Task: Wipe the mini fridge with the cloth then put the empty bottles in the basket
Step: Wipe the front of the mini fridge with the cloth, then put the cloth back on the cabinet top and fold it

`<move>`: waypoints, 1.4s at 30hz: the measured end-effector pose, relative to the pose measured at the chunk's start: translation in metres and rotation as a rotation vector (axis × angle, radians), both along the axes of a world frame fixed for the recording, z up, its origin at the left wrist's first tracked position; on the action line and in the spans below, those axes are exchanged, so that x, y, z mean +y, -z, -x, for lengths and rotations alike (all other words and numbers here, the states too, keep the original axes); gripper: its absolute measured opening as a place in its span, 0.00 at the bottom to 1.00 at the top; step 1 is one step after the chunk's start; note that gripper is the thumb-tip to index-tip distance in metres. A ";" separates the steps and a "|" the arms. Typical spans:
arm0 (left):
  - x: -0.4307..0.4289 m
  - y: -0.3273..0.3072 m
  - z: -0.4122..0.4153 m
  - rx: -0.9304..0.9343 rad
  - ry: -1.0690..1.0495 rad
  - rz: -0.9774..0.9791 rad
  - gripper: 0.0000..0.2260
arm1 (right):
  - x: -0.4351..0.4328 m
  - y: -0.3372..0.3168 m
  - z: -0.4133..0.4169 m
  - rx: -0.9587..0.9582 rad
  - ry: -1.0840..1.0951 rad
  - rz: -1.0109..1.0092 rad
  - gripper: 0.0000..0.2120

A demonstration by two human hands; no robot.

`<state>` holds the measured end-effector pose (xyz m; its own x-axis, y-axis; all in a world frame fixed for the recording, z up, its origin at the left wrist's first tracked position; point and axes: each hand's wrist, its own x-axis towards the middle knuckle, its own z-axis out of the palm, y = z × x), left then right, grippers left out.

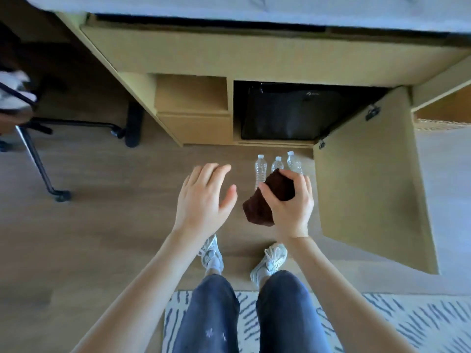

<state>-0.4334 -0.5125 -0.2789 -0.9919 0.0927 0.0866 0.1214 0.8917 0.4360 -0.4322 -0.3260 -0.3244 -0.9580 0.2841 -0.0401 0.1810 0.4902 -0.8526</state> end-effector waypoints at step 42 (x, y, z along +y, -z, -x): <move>-0.177 -0.229 0.066 0.165 0.043 0.213 0.23 | -0.130 -0.276 0.106 0.243 -0.074 0.113 0.17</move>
